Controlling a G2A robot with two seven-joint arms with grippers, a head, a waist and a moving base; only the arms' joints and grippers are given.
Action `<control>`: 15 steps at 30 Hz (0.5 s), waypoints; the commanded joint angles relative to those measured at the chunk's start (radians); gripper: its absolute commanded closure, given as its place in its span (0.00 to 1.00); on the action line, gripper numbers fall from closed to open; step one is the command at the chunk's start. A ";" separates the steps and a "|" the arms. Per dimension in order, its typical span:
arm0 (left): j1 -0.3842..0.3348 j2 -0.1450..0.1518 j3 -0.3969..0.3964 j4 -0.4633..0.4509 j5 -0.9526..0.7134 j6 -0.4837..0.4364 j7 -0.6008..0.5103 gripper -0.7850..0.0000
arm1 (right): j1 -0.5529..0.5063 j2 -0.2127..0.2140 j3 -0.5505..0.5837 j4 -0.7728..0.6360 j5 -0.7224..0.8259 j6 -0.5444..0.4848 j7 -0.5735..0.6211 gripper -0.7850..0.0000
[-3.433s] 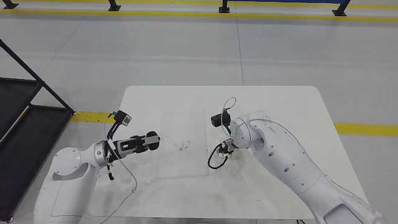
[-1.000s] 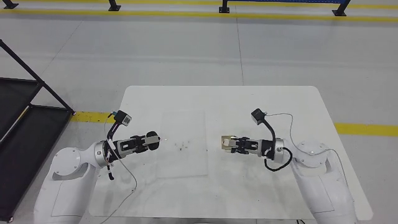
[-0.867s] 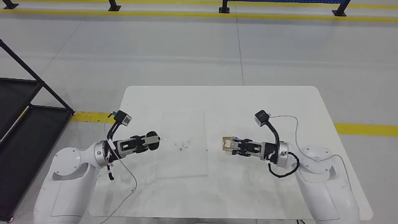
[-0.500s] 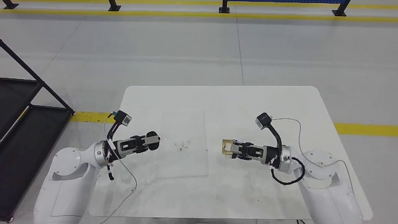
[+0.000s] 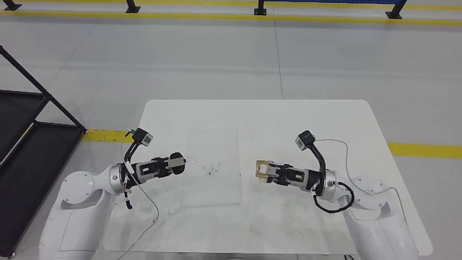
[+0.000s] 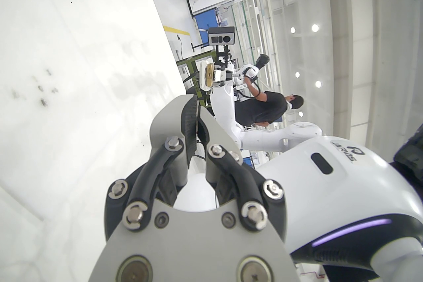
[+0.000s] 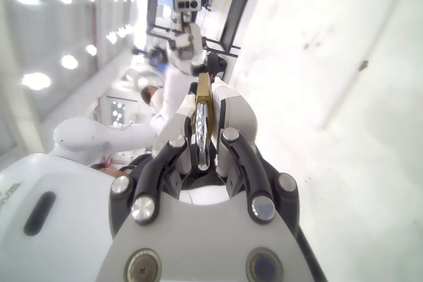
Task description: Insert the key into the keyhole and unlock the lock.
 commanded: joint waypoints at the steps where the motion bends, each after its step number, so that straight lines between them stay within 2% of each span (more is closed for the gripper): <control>1: 0.000 0.000 0.000 0.000 0.000 0.000 0.000 1.00 | 0.005 0.001 -0.005 0.012 0.031 -0.004 0.003 1.00; 15: 0.000 0.000 0.000 0.000 0.000 0.000 0.000 1.00 | 0.013 0.005 -0.023 0.037 0.086 -0.005 -0.014 1.00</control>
